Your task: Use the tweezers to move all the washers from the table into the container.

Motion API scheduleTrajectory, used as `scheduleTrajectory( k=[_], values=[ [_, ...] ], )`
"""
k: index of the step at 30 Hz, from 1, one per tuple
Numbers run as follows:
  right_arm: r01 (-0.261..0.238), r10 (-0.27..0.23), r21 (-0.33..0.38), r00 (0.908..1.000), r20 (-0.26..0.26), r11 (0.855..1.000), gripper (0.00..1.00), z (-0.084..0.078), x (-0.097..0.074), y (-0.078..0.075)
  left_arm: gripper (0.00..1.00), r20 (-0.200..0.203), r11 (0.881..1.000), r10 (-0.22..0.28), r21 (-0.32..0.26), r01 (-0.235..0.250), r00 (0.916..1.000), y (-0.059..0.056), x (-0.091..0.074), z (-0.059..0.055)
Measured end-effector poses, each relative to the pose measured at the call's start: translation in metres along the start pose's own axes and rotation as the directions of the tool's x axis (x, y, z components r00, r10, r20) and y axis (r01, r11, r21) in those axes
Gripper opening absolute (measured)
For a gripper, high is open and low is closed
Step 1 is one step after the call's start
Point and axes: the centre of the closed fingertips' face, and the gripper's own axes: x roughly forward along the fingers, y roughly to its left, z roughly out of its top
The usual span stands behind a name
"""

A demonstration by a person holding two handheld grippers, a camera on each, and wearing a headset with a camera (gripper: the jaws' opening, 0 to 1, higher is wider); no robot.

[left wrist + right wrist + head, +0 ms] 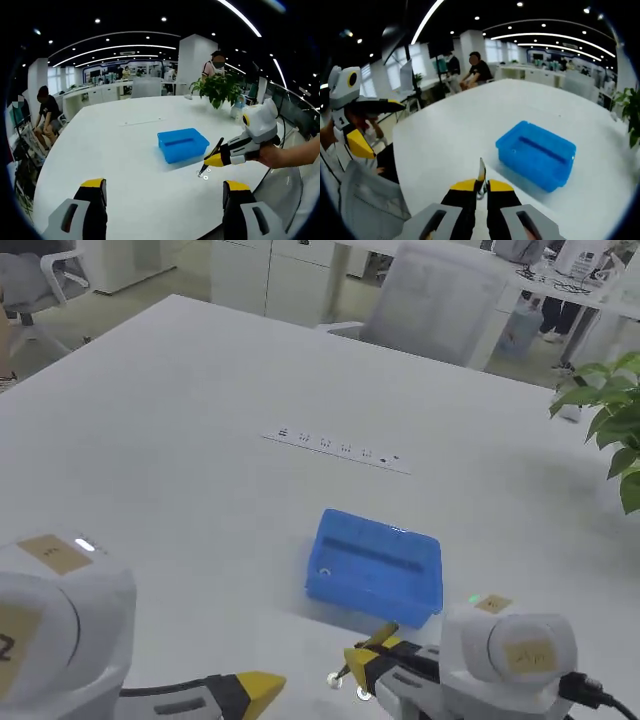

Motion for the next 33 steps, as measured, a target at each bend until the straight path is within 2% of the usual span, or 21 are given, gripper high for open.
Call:
scheduleTrajectory(
  k=[4, 5, 7, 9, 12, 15, 20, 27, 33],
  values=[
    [0.025, -0.025, -0.009, 0.9989, 0.04, 1.0, 0.03, 0.022, 0.0, -0.015, 0.99, -0.009, 1.0, -0.013, 0.012, 0.013, 0.9999, -0.001, 0.001, -0.002],
    [0.039, -0.038, -0.011, 0.997, 0.067, 0.999, 0.03, 0.04, 0.003, -0.026, 0.99, -0.025, 0.999, -0.029, 0.03, 0.03, 0.9993, -0.004, 0.002, -0.005],
    [0.048, -0.047, -0.017, 0.9961, 0.075, 0.999, 0.03, 0.046, 0.006, -0.031, 0.99, -0.026, 0.999, -0.035, 0.039, 0.036, 0.999, -0.006, 0.002, -0.005],
    [0.063, -0.061, -0.021, 0.9937, 0.094, 0.998, 0.03, 0.059, 0.012, -0.043, 0.99, -0.03, 0.998, -0.04, 0.041, 0.041, 0.9987, -0.007, 0.003, -0.008],
    [0.087, -0.083, -0.039, 0.9921, 0.094, 0.995, 0.03, 0.066, 0.022, -0.056, 0.99, -0.044, 0.998, -0.044, 0.04, 0.046, 0.998, -0.007, 0.006, -0.013],
    [0.104, -0.1, -0.048, 0.9917, 0.082, 0.993, 0.03, 0.066, 0.032, -0.067, 0.99, -0.054, 0.998, -0.047, 0.046, 0.049, 0.9974, -0.007, 0.008, -0.015],
    [0.114, -0.113, -0.036, 0.9928, 0.04, 0.993, 0.03, 0.057, 0.054, -0.084, 0.99, -0.058, 0.998, -0.043, 0.044, 0.046, 0.9974, -0.006, 0.009, -0.015],
    [0.105, -0.105, -0.011, 0.9945, -0.007, 0.994, 0.03, 0.04, 0.077, -0.091, 0.99, -0.06, 0.999, -0.037, 0.027, 0.038, 0.9976, -0.001, 0.01, -0.016],
    [0.097, -0.097, -0.006, 0.9948, -0.033, 0.995, 0.03, 0.031, 0.087, -0.088, 0.99, -0.077, 0.999, -0.041, 0.027, 0.043, 0.9962, -0.003, 0.012, -0.02]
  ],
)
